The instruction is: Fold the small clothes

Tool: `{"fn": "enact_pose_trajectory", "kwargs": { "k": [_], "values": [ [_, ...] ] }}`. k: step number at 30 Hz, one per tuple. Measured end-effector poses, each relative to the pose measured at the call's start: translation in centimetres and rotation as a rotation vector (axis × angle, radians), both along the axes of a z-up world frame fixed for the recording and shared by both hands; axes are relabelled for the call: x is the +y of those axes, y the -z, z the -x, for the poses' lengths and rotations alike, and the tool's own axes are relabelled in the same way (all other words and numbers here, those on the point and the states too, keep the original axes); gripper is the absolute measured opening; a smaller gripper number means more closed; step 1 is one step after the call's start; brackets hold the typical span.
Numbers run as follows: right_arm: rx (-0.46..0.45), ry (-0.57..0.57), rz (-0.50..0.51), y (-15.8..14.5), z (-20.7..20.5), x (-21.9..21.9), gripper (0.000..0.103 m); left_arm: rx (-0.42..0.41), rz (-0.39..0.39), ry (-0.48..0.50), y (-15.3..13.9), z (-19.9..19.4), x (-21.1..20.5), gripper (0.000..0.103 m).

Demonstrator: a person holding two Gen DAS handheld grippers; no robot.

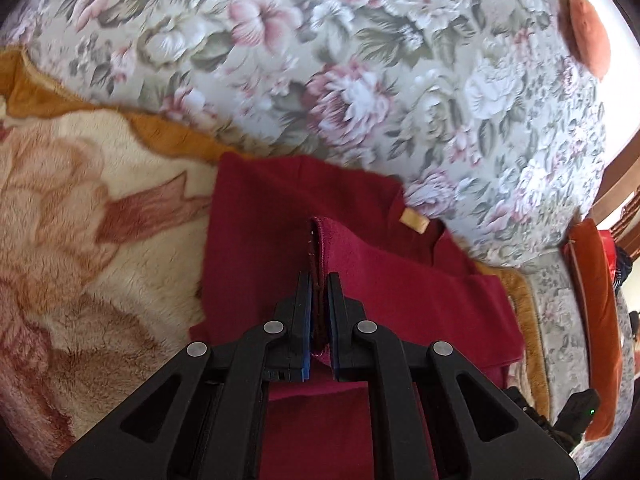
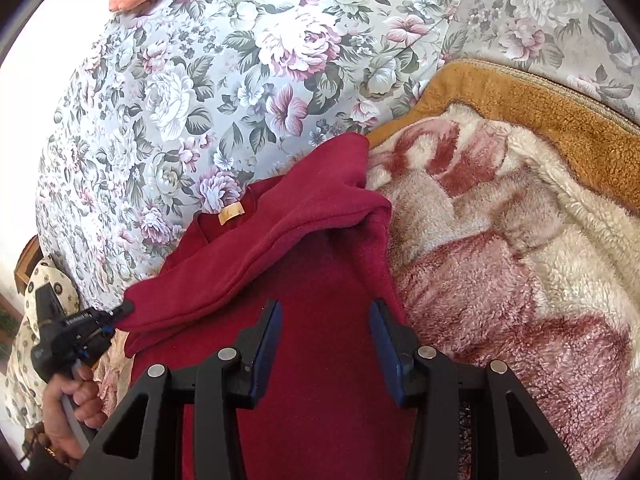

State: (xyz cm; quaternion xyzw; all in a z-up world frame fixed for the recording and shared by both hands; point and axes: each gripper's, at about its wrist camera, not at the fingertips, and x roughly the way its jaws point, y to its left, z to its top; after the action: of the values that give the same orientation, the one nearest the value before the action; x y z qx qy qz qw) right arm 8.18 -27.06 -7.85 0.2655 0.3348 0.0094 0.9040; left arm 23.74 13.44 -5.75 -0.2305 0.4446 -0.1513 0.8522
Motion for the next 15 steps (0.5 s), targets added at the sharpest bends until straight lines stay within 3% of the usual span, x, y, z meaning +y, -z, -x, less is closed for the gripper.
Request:
{"fn": "enact_pose_trajectory", "kwargs": {
  "k": [4, 7, 12, 15],
  "values": [
    [0.0, -0.001, 0.0, 0.0, 0.0, 0.0, 0.044, 0.03, -0.041, -0.015, 1.0, 0.0, 0.1, 0.006],
    [0.001, -0.002, 0.004, 0.0, -0.1, 0.0, 0.044, -0.008, -0.066, -0.045, 0.7, 0.4, 0.5, 0.004],
    [0.002, -0.004, 0.009, 0.1, -0.1, 0.0, 0.045, -0.004, -0.103, -0.09, 0.5, 0.7, 1.4, 0.003],
    [0.002, -0.004, 0.012, 0.1, -0.1, 0.1, 0.045, -0.068, -0.12, -0.121, -1.0, 1.9, 0.9, 0.003]
  ]
}}
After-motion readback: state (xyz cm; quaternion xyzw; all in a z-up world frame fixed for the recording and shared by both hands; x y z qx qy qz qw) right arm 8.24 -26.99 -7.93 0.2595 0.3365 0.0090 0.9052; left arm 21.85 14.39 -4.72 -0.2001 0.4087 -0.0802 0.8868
